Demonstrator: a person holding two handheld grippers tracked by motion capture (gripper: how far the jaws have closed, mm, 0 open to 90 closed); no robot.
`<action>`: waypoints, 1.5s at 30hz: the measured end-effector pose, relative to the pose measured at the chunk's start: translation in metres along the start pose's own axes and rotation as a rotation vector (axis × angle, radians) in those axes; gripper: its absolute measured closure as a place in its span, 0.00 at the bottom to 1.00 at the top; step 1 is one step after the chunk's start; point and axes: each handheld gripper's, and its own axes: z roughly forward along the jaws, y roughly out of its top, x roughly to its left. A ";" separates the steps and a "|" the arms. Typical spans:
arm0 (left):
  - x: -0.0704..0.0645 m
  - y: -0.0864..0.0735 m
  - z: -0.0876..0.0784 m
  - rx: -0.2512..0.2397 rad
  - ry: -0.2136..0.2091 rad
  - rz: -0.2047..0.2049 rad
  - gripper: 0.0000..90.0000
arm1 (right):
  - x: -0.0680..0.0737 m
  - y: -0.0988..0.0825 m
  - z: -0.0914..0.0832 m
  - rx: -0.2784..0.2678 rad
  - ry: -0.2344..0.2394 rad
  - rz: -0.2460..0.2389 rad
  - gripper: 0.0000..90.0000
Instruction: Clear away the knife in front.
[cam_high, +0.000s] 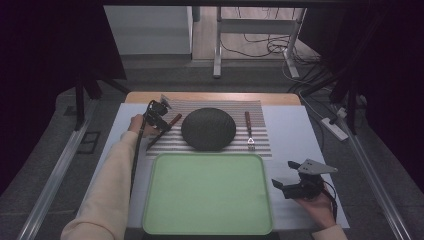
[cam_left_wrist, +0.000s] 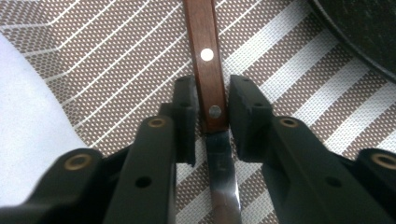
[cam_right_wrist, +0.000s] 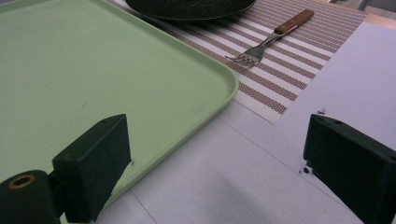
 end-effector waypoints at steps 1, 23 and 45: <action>0.000 0.000 0.000 0.001 0.002 0.000 0.82 | 0.000 0.000 0.000 0.000 0.000 0.000 0.08; -0.004 0.005 0.000 0.033 0.023 0.029 0.86 | 0.000 0.000 0.001 0.015 -0.010 0.003 0.08; -0.002 -0.002 -0.014 0.011 0.025 0.050 0.86 | -0.001 -0.001 0.002 0.014 -0.011 0.005 0.08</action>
